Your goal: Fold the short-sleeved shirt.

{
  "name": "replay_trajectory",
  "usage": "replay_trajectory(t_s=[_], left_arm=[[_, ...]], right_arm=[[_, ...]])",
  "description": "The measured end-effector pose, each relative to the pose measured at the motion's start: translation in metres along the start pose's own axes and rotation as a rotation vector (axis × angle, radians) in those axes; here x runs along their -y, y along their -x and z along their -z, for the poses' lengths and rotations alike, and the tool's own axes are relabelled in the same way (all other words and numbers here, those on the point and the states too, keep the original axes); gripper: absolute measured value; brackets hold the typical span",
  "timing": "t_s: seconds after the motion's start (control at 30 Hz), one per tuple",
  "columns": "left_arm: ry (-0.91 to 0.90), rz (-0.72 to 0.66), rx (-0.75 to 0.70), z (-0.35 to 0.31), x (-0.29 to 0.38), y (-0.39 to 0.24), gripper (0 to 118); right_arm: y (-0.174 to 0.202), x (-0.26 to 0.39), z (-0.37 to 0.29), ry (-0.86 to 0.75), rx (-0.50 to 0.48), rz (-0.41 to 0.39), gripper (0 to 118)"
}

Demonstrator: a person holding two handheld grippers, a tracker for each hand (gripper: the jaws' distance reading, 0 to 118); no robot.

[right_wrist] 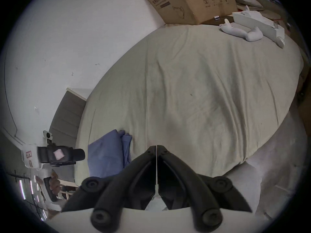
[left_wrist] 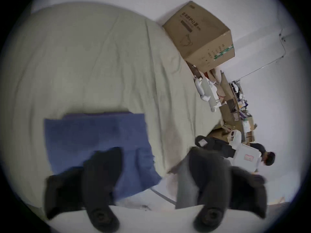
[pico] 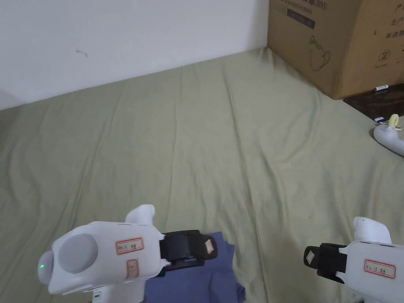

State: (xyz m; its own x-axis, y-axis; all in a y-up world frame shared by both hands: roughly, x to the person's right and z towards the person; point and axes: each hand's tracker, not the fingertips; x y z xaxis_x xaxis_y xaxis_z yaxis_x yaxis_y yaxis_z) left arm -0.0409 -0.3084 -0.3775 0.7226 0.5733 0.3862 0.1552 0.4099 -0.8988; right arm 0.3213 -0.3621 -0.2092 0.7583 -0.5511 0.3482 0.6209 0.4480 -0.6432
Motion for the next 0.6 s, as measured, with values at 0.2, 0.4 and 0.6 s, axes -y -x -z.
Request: replay_trajectory(t_s=[0.2, 0.4, 0.6], left_arm=[[-0.001, -0.059, -0.117, 0.011, 0.012, 0.034, 2], [0.117, -0.04, -0.097, 0.073, 0.04, 0.017, 2], [0.161, 0.065, -0.099, 0.098, 0.063, -0.007, 1]], right_arm=[[0.011, 0.002, 0.009, 0.003, -0.014, -0.018, 1], [0.02, 0.007, 0.02, 0.045, -0.043, -0.045, 1], [0.013, 0.009, 0.018, 0.06, -0.048, -0.055, 1]])
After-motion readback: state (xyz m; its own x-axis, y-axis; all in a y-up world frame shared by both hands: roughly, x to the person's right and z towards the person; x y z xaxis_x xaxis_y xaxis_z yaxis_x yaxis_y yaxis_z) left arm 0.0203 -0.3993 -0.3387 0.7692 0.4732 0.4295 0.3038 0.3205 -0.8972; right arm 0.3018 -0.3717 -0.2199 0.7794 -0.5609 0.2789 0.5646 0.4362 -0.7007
